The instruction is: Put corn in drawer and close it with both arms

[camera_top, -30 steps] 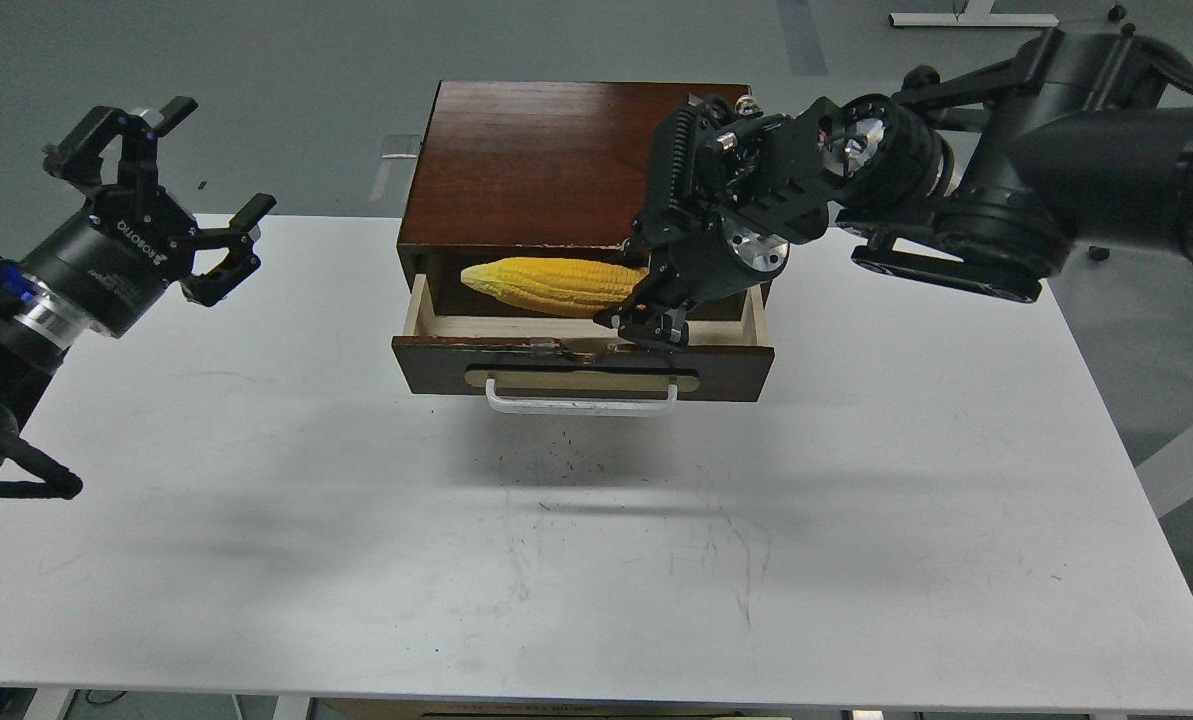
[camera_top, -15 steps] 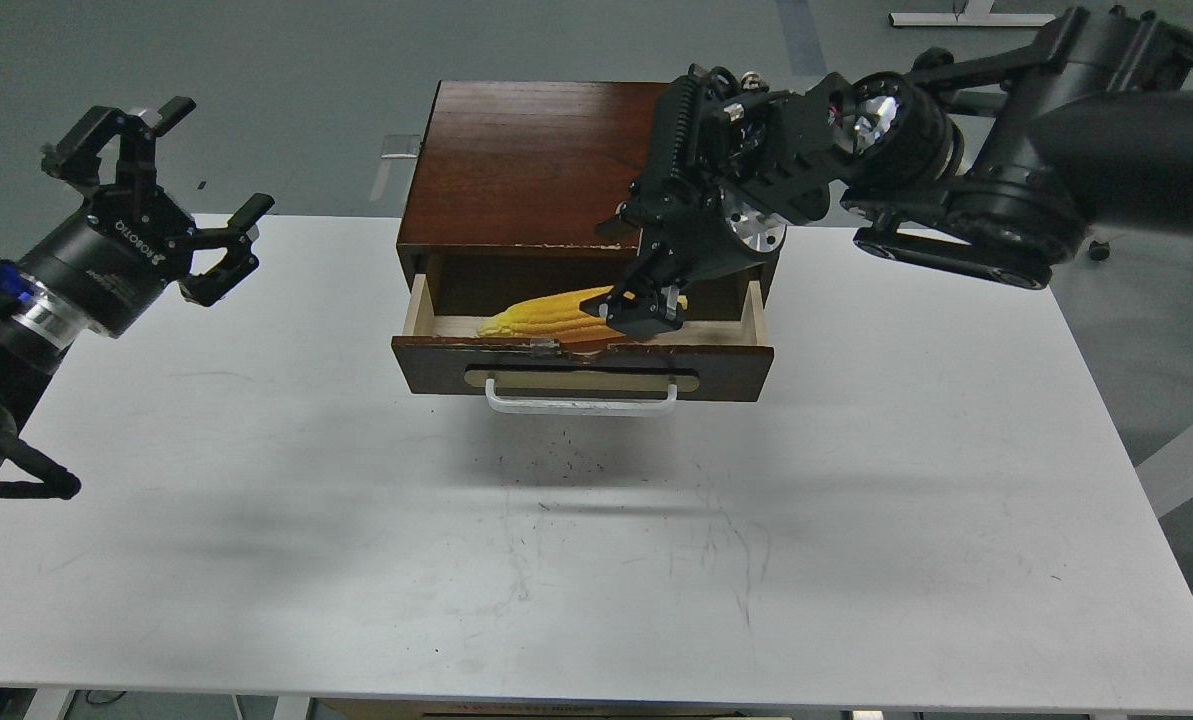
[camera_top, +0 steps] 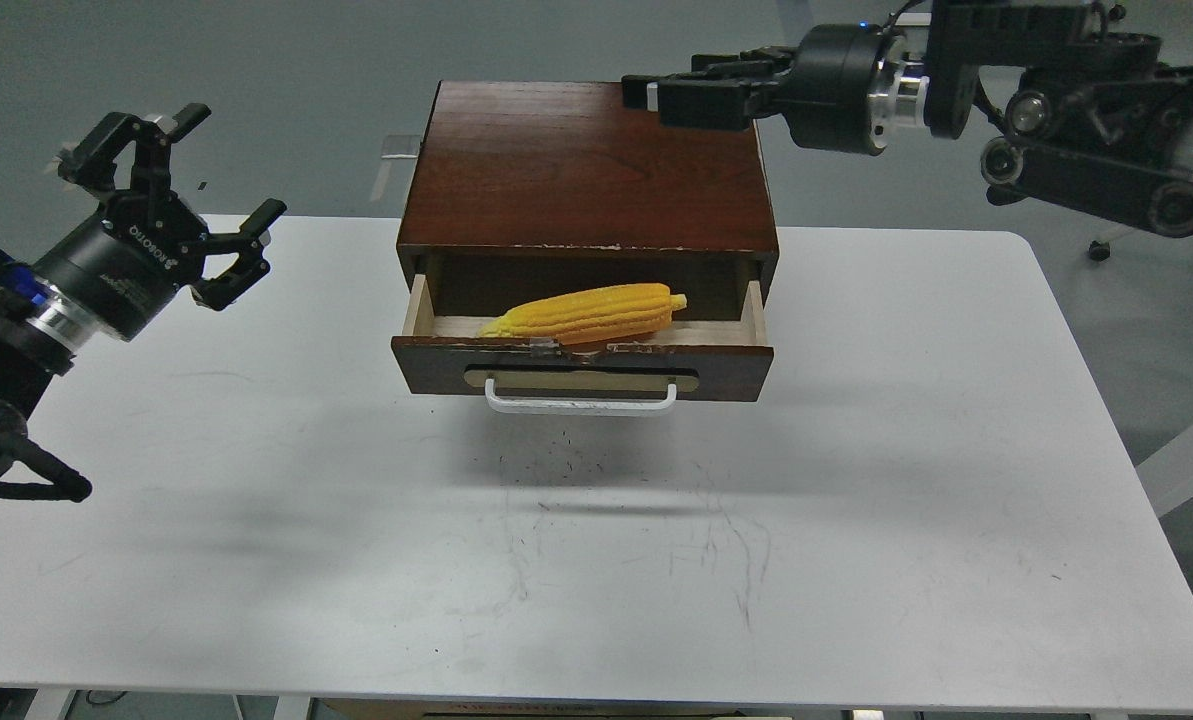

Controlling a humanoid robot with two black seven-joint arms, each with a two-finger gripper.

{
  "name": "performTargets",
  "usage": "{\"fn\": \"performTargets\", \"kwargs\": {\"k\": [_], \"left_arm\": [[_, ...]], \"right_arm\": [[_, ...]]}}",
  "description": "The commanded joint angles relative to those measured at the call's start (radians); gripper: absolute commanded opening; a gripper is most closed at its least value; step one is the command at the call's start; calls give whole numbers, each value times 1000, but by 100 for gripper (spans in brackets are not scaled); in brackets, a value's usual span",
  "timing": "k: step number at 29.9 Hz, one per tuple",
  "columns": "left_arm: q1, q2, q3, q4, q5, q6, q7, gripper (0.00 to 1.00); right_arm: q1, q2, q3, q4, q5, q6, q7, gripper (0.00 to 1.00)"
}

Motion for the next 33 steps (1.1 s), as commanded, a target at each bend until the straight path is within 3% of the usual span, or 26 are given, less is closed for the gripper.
{"fn": "performTargets", "kwargs": {"k": [1,4,8,18,25,33], "left_arm": [[0,-2,0,6,0,0,0,100],[-2,-2,0,9,0,0,0,100],[-2,-2,-2,11,2,0,0,100],[-3,3,-6,11,27,0,0,100],[-97,9,-11,-14,288,0,0,100],[-285,-3,-12,-241,662,0,0,100]], "right_arm": [[-169,-83,173,0,129,1,0,97],[-315,-132,307,-5,208,8,0,97],[-536,-164,498,-20,395,107,0,97],[-757,-169,605,-155,744,357,0,97],[-806,-167,603,-164,744,365,0,98],[-814,-169,597,-169,742,362,0,98]]}}
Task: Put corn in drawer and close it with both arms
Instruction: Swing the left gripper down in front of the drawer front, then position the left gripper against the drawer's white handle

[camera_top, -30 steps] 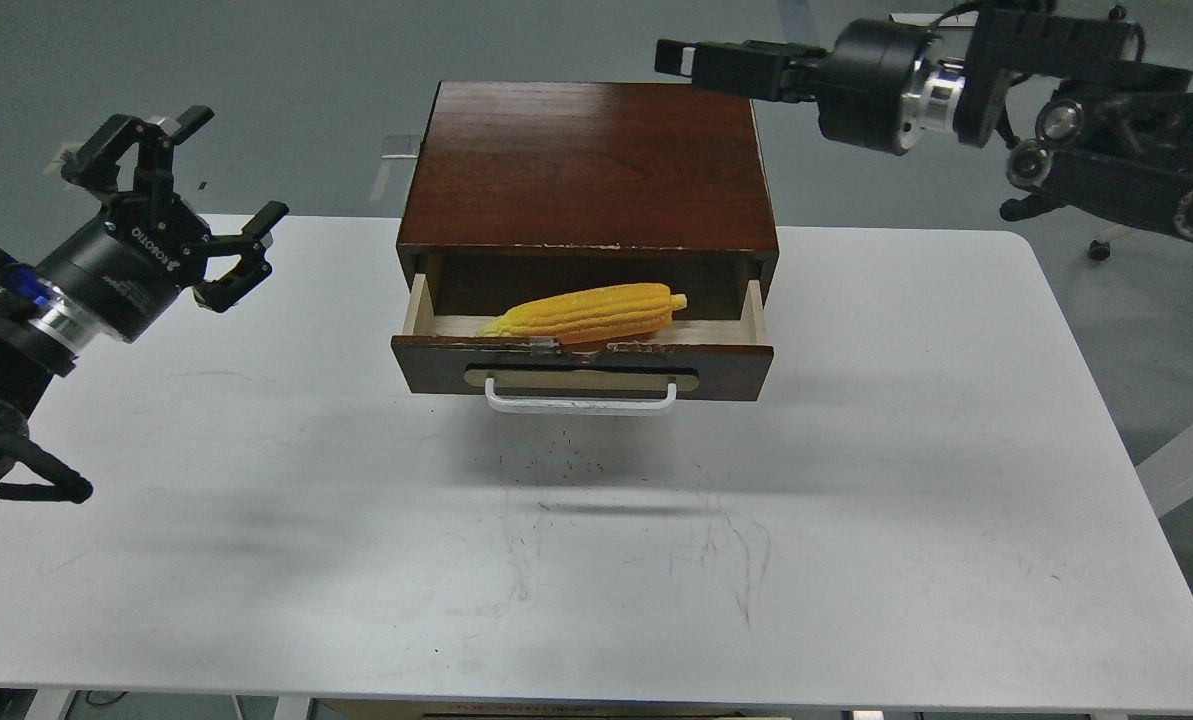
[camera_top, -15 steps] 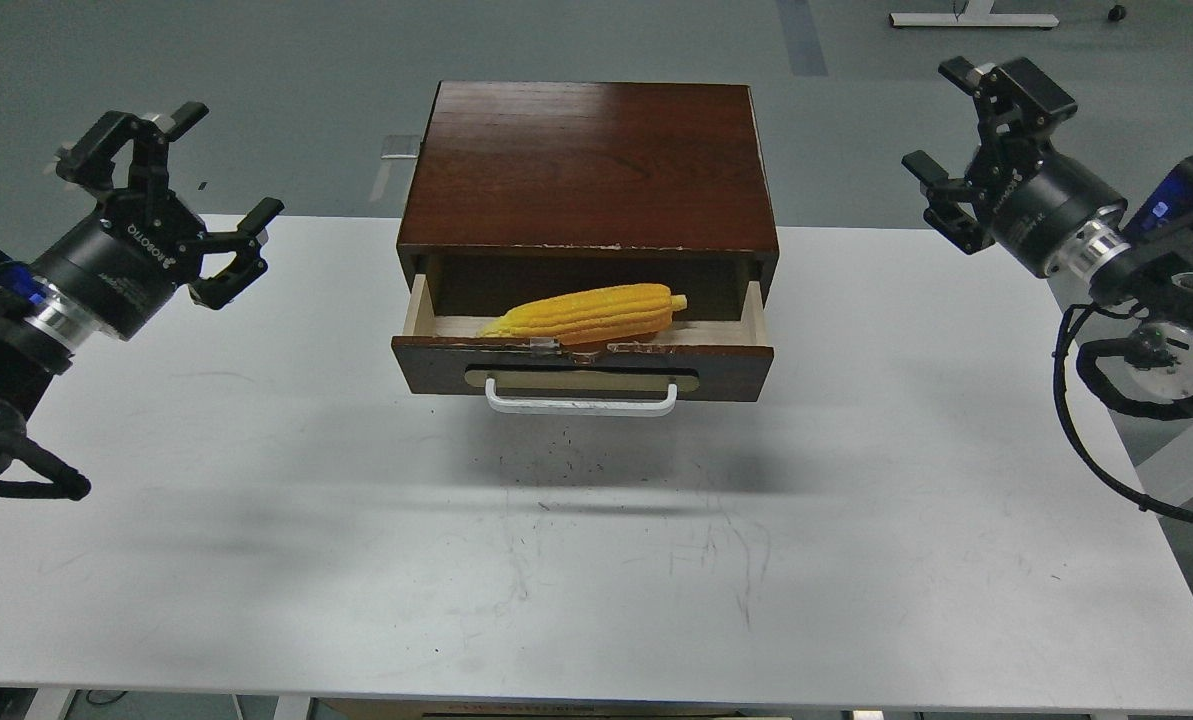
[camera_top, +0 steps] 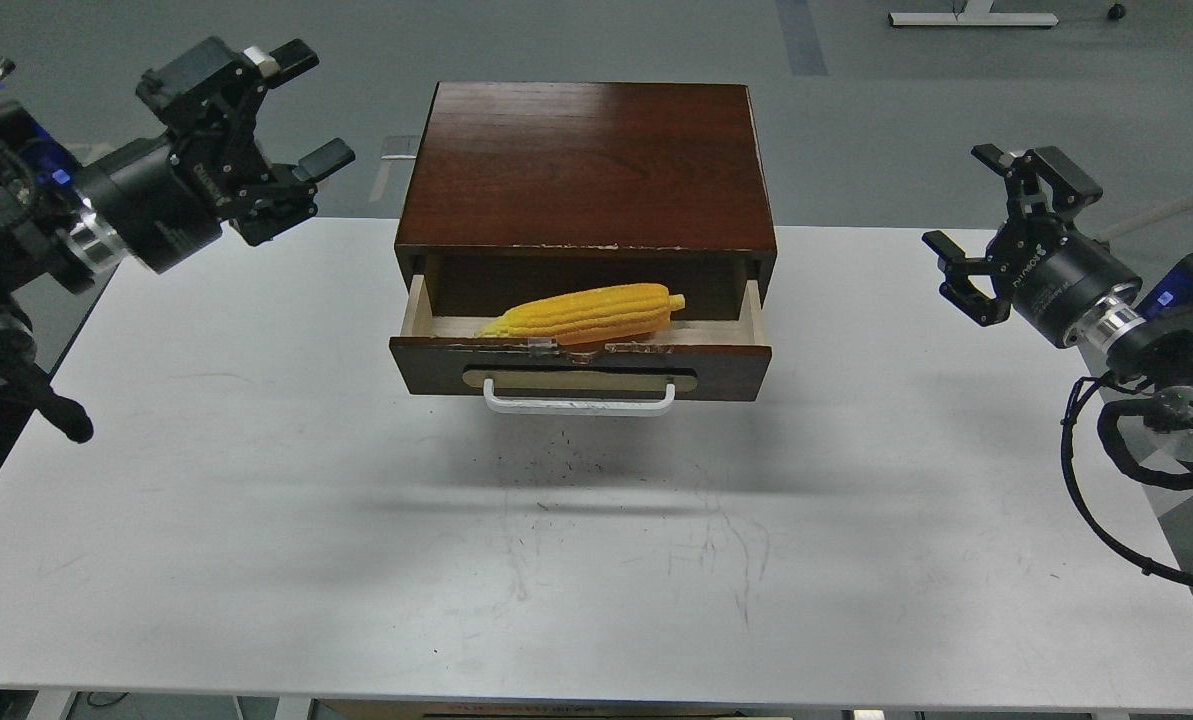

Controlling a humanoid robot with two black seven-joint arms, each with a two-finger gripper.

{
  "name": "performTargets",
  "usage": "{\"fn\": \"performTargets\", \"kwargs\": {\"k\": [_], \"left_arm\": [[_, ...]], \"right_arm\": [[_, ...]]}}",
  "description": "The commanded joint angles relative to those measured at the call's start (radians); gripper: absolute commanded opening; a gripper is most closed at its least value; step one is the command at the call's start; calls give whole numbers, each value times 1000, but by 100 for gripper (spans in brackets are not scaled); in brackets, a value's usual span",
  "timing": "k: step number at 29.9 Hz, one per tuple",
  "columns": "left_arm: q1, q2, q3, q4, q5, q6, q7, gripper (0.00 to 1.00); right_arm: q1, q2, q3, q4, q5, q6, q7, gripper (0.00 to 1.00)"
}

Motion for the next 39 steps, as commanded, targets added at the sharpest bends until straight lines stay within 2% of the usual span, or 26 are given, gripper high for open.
{"fn": "performTargets", "kwargs": {"k": [1,7,11,14,17,18,20,21,22,30,39], "left_arm": [[-75,-20,0,-136,222,0,0,99],[-91,-109,6,-297,622,0,0,95],[-79,-152,22,-330,756,0,0,93],[-43,-168,51,-333,822,0,0,83],[-14,-168,71,-333,835,0,0,60],[12,-169,83,-333,835,0,0,46],[53,-168,88,-333,835,0,0,31],[82,-168,88,-333,836,0,0,10],[96,-168,88,-331,836,0,0,0],[202,-168,86,-299,829,0,0,0],[234,-186,77,-219,760,0,0,0]], "right_arm": [[-9,-2,-3,-4,-2,-1,0,98],[-23,-3,-5,-7,-2,-2,0,98],[-24,-6,-8,-7,-2,-2,0,98],[-29,-6,-8,-7,-3,-2,0,98],[-31,-6,-8,-7,-3,-2,0,98],[-31,-6,-10,-7,-3,-4,0,98],[-32,-6,-11,-7,-3,-5,0,98],[-34,-6,-11,-7,-3,-5,0,98],[-35,-6,-11,-9,-3,-5,0,98],[-41,-5,-13,-13,-8,-5,0,98],[-46,-3,-17,-21,-8,-5,0,98]]}}
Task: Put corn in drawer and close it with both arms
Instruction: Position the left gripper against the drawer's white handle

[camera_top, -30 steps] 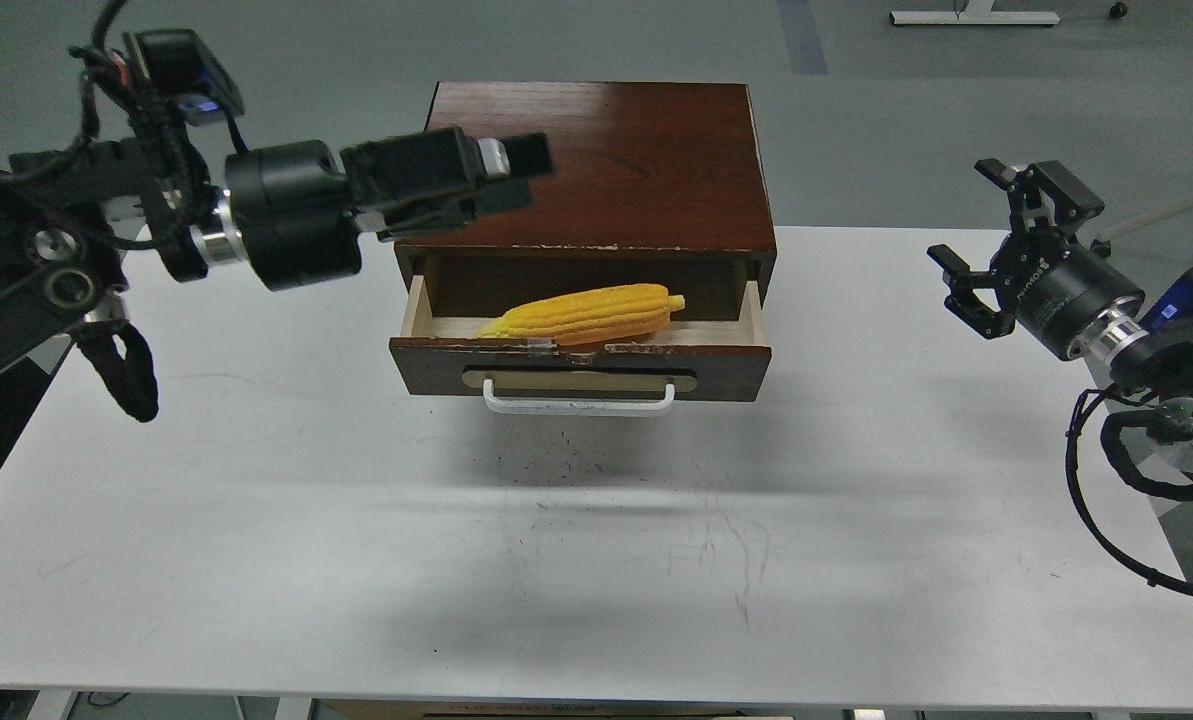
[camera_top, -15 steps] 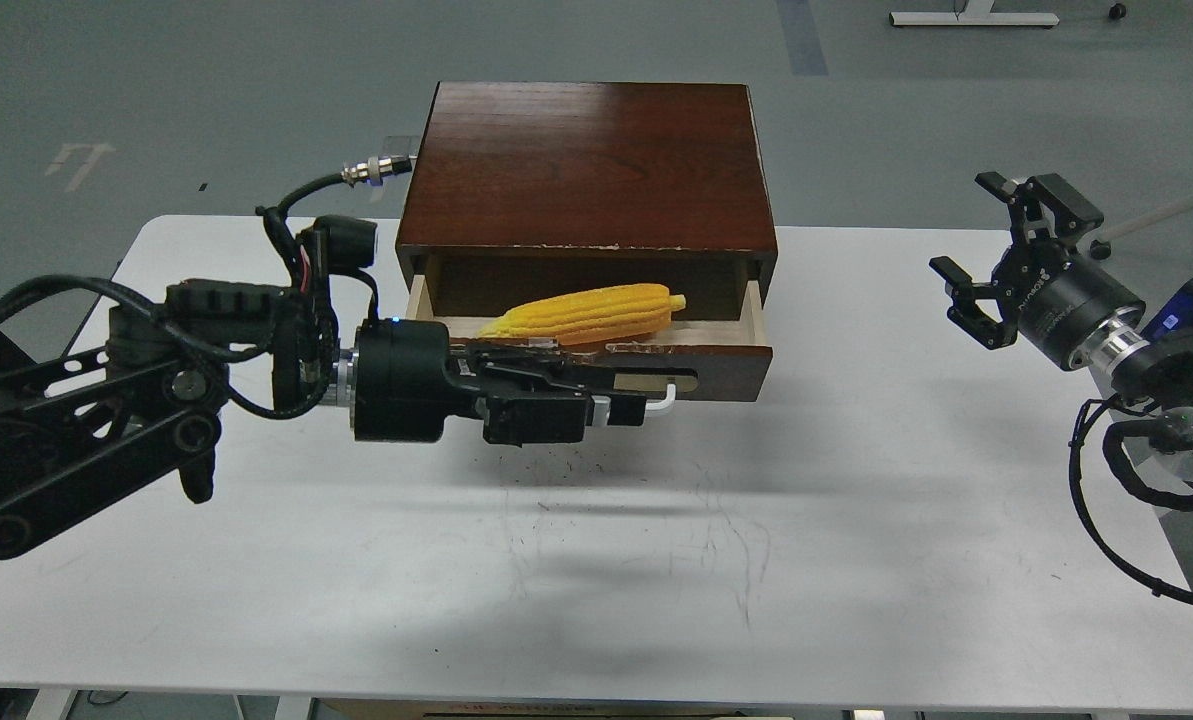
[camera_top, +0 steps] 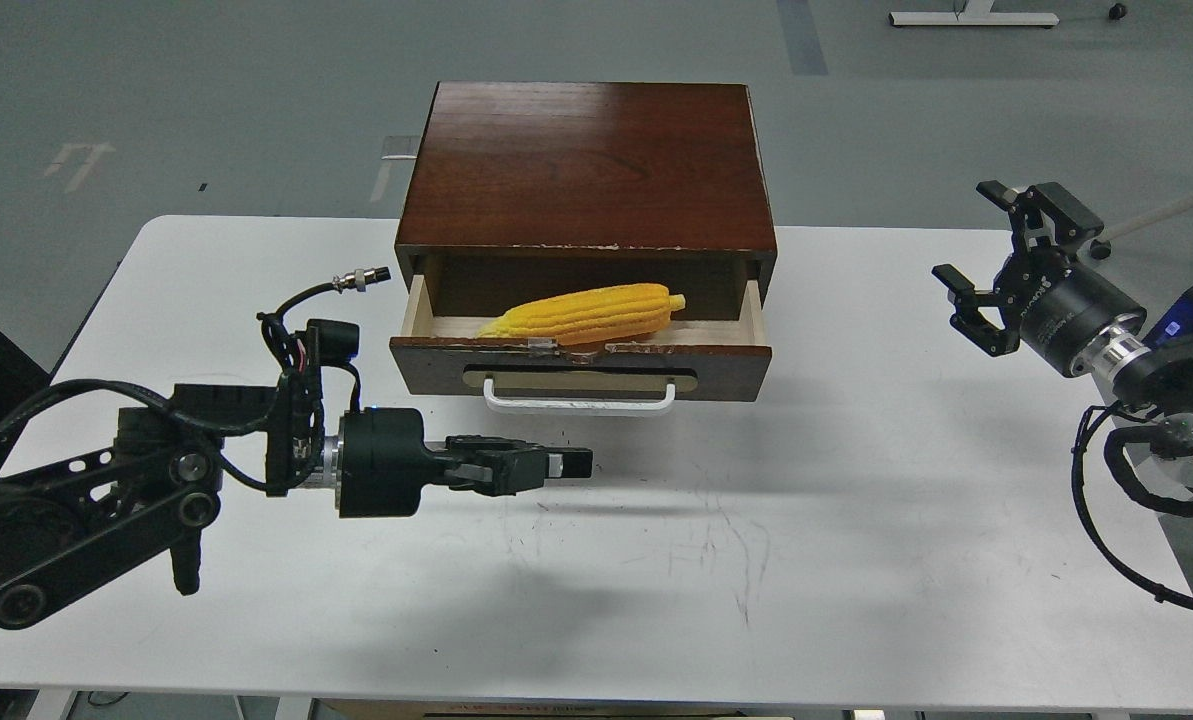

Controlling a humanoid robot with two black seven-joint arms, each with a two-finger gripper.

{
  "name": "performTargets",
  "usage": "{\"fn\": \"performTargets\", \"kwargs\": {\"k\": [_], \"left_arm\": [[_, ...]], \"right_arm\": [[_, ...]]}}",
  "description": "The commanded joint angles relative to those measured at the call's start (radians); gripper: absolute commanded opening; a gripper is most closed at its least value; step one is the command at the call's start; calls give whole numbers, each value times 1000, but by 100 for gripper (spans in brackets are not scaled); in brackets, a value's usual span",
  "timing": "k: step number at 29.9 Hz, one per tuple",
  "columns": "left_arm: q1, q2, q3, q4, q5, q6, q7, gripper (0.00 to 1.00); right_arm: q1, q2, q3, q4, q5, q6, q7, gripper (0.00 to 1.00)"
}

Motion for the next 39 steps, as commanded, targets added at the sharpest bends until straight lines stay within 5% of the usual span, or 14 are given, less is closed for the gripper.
{"fn": "performTargets", "kwargs": {"k": [1,39], "left_arm": [[6,-10,-1,26,-46,0,0,0],[-3,-56,3,209,-49,44,29,0]], "right_arm": [[-5,2,-3,-1,0,0,0,98],[-17,5,0,-10,0,0,0,98]]}}
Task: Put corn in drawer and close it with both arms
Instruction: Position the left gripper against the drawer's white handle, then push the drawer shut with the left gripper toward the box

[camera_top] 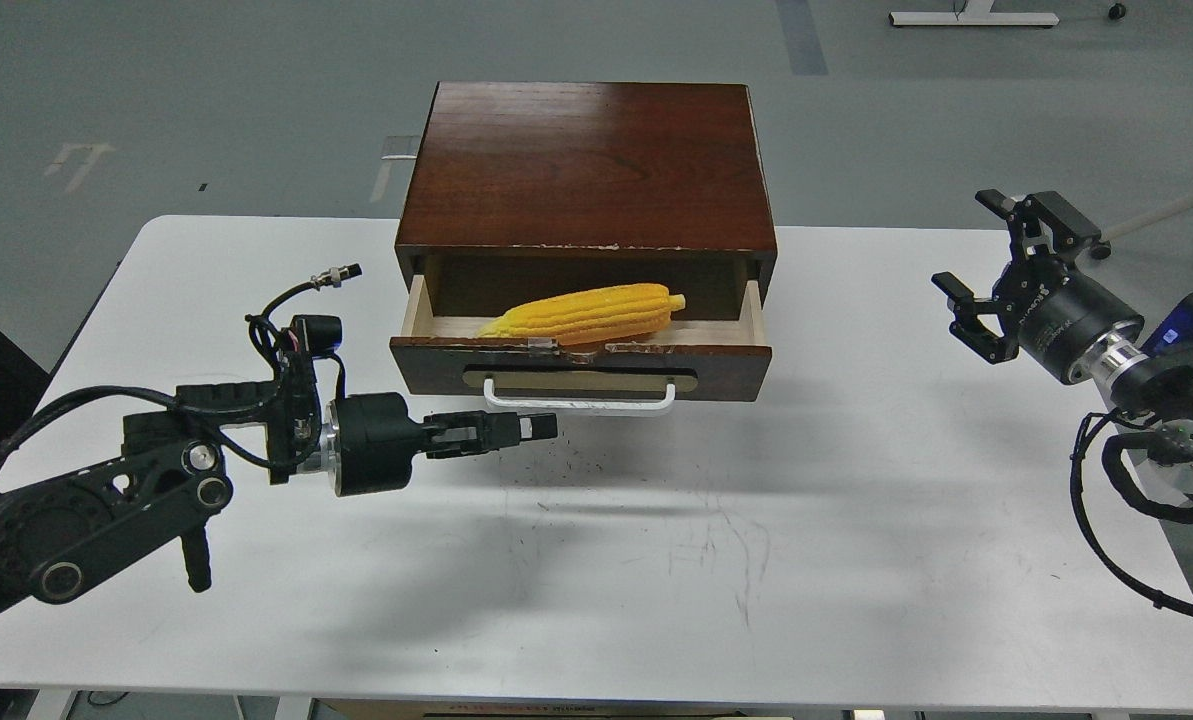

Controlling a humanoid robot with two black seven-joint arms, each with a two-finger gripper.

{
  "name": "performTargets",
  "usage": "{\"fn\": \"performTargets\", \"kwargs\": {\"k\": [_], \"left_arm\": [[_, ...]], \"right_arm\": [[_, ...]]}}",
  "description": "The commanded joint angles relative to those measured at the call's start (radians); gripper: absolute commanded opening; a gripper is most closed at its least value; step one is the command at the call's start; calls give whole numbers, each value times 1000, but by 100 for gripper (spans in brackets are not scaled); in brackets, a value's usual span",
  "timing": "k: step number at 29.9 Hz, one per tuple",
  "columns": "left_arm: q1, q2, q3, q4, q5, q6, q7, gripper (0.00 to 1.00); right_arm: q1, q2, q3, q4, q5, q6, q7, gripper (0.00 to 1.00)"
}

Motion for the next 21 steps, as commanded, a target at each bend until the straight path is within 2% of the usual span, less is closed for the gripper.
{"fn": "performTargets", "kwargs": {"k": [1,21], "left_arm": [[-2,1,-3,12,-1,1,-1,0],[-17,-17,-13,74,-6,41,-1,0]], "right_arm": [[-4,-3,0,0,0,0,0,98],[-10,-6,2,-1,0,0,0,98]]}}
